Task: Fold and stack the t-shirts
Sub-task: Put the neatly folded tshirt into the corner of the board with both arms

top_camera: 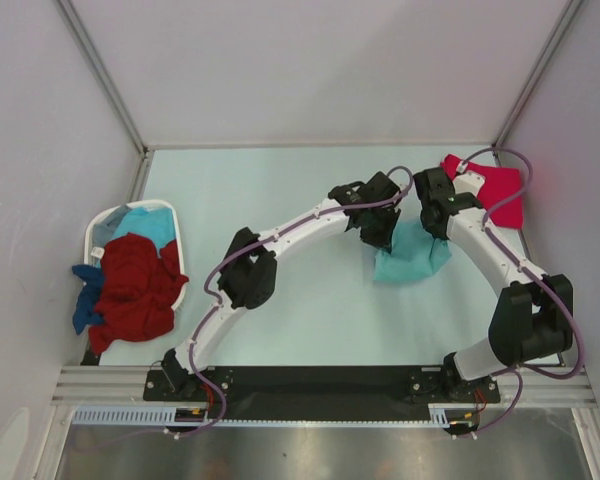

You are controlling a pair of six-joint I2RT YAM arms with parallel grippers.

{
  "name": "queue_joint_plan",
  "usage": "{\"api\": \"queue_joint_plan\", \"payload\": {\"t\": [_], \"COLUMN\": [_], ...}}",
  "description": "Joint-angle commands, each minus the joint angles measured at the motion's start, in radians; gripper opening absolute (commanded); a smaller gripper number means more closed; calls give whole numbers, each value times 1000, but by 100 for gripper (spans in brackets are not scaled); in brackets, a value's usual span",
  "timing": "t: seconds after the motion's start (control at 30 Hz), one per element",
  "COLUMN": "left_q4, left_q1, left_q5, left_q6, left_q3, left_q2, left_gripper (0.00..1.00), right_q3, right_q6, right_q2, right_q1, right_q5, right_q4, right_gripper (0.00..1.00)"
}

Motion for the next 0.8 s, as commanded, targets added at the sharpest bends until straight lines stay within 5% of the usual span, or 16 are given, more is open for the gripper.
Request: {"api": "queue_joint_plan", "payload": {"t": [0.0,0.37,0.53,0.77], "left_q4": [6,-27,-30,-31], "left_q1": [-5,25,35,42], "left_q5": [-54,-201,-259,-270], "left_q6": [27,26,18,-2], "left_q3": [-1,-32,-71,-91], "left_q2": [-34,-129,-163,-174], "left_gripper": [0,17,43,48], "right_q3": [-12,59,56,65], "right_q6": [37,14,16,-3], "right_q2": [-42,-8,9,12], "right_q1": [4,21,30,34], "right_q5": [29,-5,-16,-23], "right_q4": [3,13,13,23], "right_gripper": [0,31,52,56]}}
